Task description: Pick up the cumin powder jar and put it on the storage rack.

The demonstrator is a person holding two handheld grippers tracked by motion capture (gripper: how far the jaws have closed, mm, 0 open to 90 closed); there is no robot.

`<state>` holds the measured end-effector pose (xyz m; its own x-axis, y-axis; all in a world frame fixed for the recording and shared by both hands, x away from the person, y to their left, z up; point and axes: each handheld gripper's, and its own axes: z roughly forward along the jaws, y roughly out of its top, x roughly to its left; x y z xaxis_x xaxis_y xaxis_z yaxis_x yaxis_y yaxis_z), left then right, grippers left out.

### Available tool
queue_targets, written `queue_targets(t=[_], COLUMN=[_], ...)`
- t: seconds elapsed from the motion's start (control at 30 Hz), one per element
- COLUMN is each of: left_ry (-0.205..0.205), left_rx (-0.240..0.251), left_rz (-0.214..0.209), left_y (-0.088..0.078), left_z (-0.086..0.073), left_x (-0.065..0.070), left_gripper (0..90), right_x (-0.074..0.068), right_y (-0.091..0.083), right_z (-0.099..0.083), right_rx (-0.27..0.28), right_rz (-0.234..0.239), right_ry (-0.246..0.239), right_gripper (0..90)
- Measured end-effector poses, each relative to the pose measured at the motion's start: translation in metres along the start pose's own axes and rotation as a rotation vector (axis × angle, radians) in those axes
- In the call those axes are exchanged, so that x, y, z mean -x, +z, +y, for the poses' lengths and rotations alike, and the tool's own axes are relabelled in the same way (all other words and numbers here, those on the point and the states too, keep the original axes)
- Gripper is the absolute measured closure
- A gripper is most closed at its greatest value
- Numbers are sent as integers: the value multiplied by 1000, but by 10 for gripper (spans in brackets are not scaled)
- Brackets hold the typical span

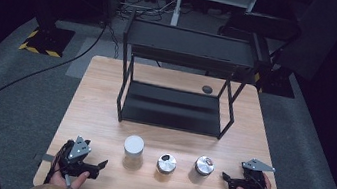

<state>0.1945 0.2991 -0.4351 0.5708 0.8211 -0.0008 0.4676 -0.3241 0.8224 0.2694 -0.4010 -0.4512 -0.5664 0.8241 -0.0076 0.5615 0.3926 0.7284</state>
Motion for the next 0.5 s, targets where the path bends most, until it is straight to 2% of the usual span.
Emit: queue_targets(t=[0.5], left_ry=[-9], left_rx=[163], left_rz=[-29], left_y=[-23], left_z=[-6], left_x=[8], left_gripper=[49], right_x=[0], right_y=[0], right_z=[0], right_rx=[0], right_rz=[0], right_ry=[0], right_gripper=[34])
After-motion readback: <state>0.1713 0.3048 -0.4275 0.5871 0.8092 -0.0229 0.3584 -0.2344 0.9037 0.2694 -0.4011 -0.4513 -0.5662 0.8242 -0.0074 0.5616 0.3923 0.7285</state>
